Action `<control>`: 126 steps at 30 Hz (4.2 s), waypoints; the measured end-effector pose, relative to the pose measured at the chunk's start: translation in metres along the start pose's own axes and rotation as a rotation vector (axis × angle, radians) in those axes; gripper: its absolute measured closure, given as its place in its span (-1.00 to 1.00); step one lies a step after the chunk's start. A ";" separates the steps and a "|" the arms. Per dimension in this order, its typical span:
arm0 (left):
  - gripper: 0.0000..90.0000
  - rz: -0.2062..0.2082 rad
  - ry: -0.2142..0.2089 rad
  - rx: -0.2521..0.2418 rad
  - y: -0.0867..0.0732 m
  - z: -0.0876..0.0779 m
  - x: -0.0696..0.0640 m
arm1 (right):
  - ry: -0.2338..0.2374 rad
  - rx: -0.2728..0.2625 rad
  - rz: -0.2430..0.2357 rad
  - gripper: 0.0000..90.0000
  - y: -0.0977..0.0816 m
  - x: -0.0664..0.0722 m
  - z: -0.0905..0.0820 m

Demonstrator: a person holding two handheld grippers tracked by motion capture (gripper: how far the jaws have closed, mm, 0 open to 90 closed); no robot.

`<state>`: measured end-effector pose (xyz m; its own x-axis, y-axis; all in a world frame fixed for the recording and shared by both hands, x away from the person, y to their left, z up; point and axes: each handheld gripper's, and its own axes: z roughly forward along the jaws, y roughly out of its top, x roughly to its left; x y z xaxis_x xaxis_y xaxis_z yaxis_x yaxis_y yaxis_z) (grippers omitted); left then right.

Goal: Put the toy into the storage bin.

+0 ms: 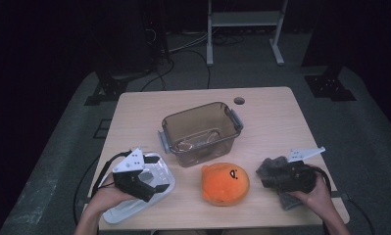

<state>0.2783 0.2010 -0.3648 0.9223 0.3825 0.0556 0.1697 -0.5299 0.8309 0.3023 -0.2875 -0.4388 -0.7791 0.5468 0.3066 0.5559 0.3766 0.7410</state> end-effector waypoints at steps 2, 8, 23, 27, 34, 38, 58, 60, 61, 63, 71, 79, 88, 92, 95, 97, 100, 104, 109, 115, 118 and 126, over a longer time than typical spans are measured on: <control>-0.80 0.012 -0.011 -0.008 0.006 0.005 -0.003 | -0.001 0.000 0.000 -0.17 0.000 0.000 0.000; -0.80 0.028 -0.048 -0.023 0.020 0.019 -0.008 | -0.001 0.003 0.002 -0.17 -0.001 -0.001 0.000; -0.79 0.073 -0.156 -0.025 0.049 0.072 -0.021 | -0.003 0.001 0.010 -0.22 -0.002 -0.003 0.000; -0.73 0.080 -0.190 -0.031 0.055 0.084 -0.022 | -0.011 -0.001 0.011 -0.23 -0.003 -0.004 0.000; -0.68 0.094 -0.214 -0.021 0.061 0.101 -0.022 | -0.017 -0.004 0.007 -0.25 -0.003 -0.004 0.000; -0.54 0.100 -0.226 -0.011 0.062 0.110 -0.021 | -0.019 -0.002 0.007 -0.25 -0.004 -0.004 0.000; -0.23 0.083 -0.297 0.060 0.068 0.155 -0.017 | -0.019 0.002 0.001 -0.25 -0.004 -0.005 0.000; -0.17 0.068 -0.307 0.070 0.066 0.159 -0.016 | -0.018 0.005 0.000 -0.25 -0.005 -0.005 0.000; -0.15 0.064 -0.309 0.074 0.065 0.160 -0.016 | -0.018 0.005 0.000 -0.25 -0.005 -0.005 0.000; -0.09 0.047 -0.308 0.084 0.064 0.162 -0.016 | -0.018 0.007 0.001 -0.25 -0.005 -0.005 0.000; 0.01 0.025 -0.281 0.119 0.059 0.168 -0.019 | -0.017 0.010 -0.001 -0.25 -0.005 -0.004 0.001; 0.31 0.074 -0.331 0.134 0.056 0.171 -0.020 | -0.017 0.013 -0.001 -0.25 -0.005 -0.004 0.001; 0.53 0.087 -0.357 0.108 0.057 0.168 -0.023 | -0.016 0.011 -0.002 -0.25 -0.005 -0.005 0.001; 0.56 0.052 -0.351 0.065 0.058 0.165 -0.022 | -0.015 0.009 0.000 -0.25 -0.005 -0.005 0.000; 0.57 0.057 -0.351 0.074 0.061 0.164 -0.021 | -0.014 0.009 0.000 -0.25 -0.005 -0.005 0.000; 0.58 0.080 -0.365 0.088 0.062 0.162 -0.020 | -0.014 0.009 0.000 -0.25 -0.005 -0.006 0.000; 0.58 0.089 -0.357 0.101 0.065 0.160 -0.020 | -0.011 0.007 0.001 -0.25 -0.005 -0.006 0.001; 0.59 0.104 -0.349 0.113 0.069 0.157 -0.020 | -0.009 0.010 0.000 -0.25 -0.005 -0.005 0.002; 0.59 0.114 -0.340 0.119 0.075 0.151 -0.022 | -0.010 0.005 0.004 -0.25 -0.005 -0.006 0.001; 0.60 0.111 -0.335 0.076 0.088 0.137 -0.020 | -0.011 0.009 0.005 -0.25 -0.006 -0.006 0.002; 0.60 0.121 -0.315 0.065 0.097 0.126 -0.018 | -0.012 0.008 0.007 -0.25 -0.006 -0.006 0.002; 0.59 0.095 -0.259 0.006 0.120 0.097 -0.002 | -0.006 0.015 0.009 -0.25 -0.006 -0.007 0.003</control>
<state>0.3308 0.0635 -0.3186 0.9920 0.1254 -0.0110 0.0799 -0.5591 0.8253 0.3049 -0.2915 -0.4469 -0.7726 0.5545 0.3093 0.5668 0.3829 0.7295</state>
